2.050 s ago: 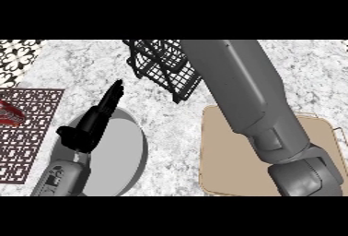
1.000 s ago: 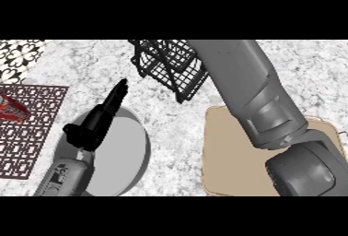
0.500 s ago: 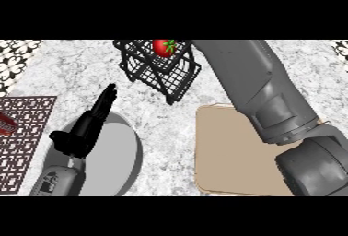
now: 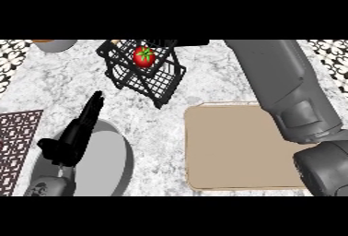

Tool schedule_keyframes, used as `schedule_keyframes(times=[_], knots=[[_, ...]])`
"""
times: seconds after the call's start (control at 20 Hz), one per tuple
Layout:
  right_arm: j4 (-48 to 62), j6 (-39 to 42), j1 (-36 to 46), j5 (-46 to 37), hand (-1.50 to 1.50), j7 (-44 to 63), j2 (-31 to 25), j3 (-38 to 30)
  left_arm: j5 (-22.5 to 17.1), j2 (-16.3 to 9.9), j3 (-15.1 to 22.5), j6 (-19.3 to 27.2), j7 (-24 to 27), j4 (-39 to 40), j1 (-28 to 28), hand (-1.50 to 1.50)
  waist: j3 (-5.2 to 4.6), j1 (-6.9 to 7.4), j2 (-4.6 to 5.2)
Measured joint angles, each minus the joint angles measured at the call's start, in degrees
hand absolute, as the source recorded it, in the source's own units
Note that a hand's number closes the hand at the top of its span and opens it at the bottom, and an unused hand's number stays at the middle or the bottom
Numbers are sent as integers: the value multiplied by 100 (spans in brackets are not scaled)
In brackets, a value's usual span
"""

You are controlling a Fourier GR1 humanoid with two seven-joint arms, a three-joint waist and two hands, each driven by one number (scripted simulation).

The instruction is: Pick the tomato from the tray and place it in the tiered basket

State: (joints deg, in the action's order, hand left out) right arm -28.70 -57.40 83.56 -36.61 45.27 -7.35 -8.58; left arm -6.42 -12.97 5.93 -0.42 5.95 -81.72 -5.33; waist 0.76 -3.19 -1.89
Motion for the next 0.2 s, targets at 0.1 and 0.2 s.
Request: schedule_keyframes(times=[0.1,0.2], knots=[[-377,46,-272,47,-150,-5,-112,12,-16,-20,-44,14,27,-33,103,0,5,-102,-37],[-726,146,-541,77,-150,44,-152,69,-39,-47,-90,20,19,-81,195,0,5,-198,-76]])
